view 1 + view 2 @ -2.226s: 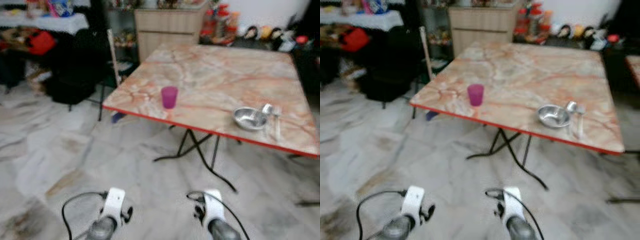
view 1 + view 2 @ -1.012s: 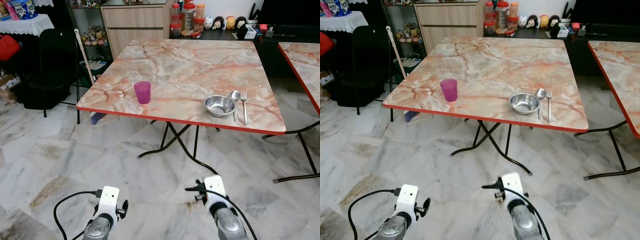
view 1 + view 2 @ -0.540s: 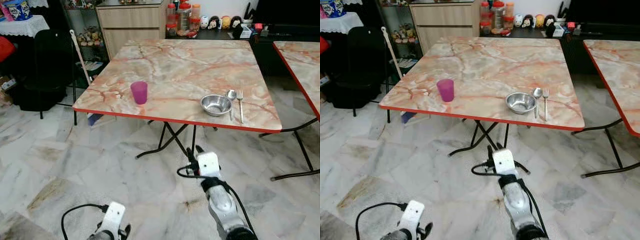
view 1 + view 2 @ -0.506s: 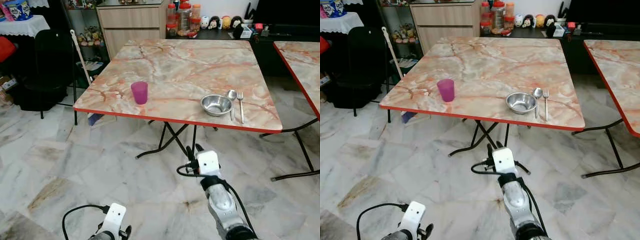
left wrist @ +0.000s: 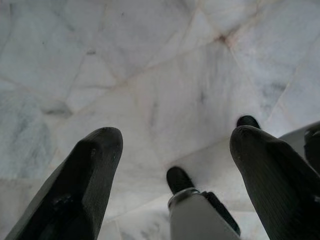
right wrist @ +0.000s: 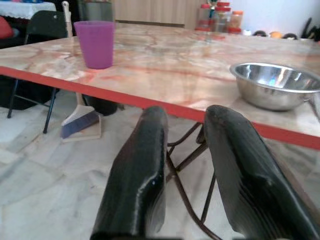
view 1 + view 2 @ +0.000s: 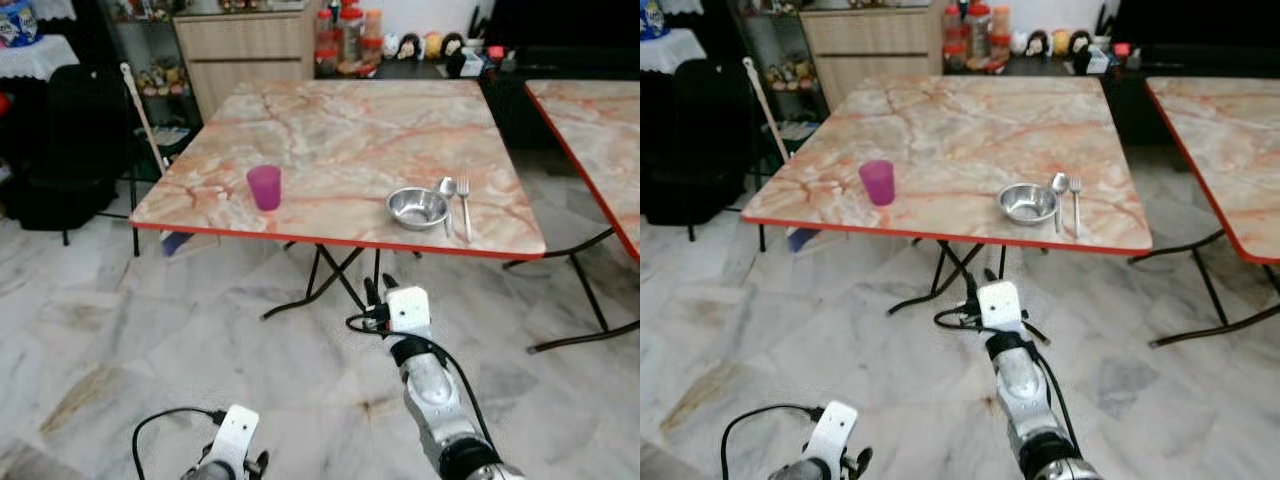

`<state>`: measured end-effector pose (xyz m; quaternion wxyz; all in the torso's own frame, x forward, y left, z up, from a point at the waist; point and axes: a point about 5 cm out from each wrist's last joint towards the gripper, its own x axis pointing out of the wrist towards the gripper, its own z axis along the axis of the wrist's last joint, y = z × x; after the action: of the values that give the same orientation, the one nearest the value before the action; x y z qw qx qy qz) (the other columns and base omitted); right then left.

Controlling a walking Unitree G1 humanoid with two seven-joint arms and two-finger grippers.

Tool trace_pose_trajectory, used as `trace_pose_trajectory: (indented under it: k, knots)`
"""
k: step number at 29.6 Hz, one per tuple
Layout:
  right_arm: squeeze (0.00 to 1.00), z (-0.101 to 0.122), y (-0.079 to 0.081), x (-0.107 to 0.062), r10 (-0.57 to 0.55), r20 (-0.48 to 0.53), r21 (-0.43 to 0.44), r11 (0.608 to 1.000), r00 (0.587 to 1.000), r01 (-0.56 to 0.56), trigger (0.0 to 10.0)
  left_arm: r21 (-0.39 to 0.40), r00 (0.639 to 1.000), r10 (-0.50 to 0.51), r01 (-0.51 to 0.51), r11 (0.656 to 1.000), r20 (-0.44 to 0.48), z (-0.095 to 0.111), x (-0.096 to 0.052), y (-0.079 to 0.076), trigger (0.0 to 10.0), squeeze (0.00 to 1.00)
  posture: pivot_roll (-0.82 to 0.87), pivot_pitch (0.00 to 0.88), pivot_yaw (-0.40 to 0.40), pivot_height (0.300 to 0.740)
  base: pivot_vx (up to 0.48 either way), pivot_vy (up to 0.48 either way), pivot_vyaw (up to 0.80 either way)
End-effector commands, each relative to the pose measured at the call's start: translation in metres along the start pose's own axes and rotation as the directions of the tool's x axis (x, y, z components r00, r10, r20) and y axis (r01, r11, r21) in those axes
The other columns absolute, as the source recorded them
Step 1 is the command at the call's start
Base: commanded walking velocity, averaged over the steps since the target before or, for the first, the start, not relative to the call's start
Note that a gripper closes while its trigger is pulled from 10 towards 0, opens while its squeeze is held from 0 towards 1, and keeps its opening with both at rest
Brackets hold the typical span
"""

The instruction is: Setting the table

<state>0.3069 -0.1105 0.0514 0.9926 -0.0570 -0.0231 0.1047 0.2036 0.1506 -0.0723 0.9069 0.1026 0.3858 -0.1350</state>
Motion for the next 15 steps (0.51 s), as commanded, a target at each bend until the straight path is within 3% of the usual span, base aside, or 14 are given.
trace_pose_trajectory:
  k: [1,5,13,15]
  knots:
    - [0.0,0.007,0.003,0.006,0.001,0.025,0.008,1.0,1.0,-0.001,10.0,-0.002,1.0,0.012,-0.012,1.0,-0.016,-0.003,-0.001,0.004,10.0,0.0,0.06,0.0,0.026,0.74,0.24,0.0,0.0]
    - [0.0,0.011,0.003,0.009,-0.005,0.031,0.016,1.0,1.0,0.004,10.0,-0.004,1.0,0.013,-0.013,1.0,-0.013,-0.001,0.0,0.004,10.0,0.0,0.06,0.0,0.026,0.74,0.289,0.0,0.0]
    - [0.0,0.017,0.007,0.014,0.004,0.049,0.04,0.999,0.999,-0.006,10.0,-0.015,1.0,0.021,-0.021,1.0,-0.008,0.0,0.0,0.005,10.0,0.0,0.07,0.0,0.028,0.74,0.181,0.0,-0.72]
    - [0.0,0.018,0.007,0.015,0.002,0.06,0.045,0.999,0.998,-0.004,10.0,-0.013,1.0,0.021,-0.021,1.0,-0.008,0.0,0.0,0.005,10.0,0.0,0.07,0.0,0.028,0.74,0.244,0.0,0.0]
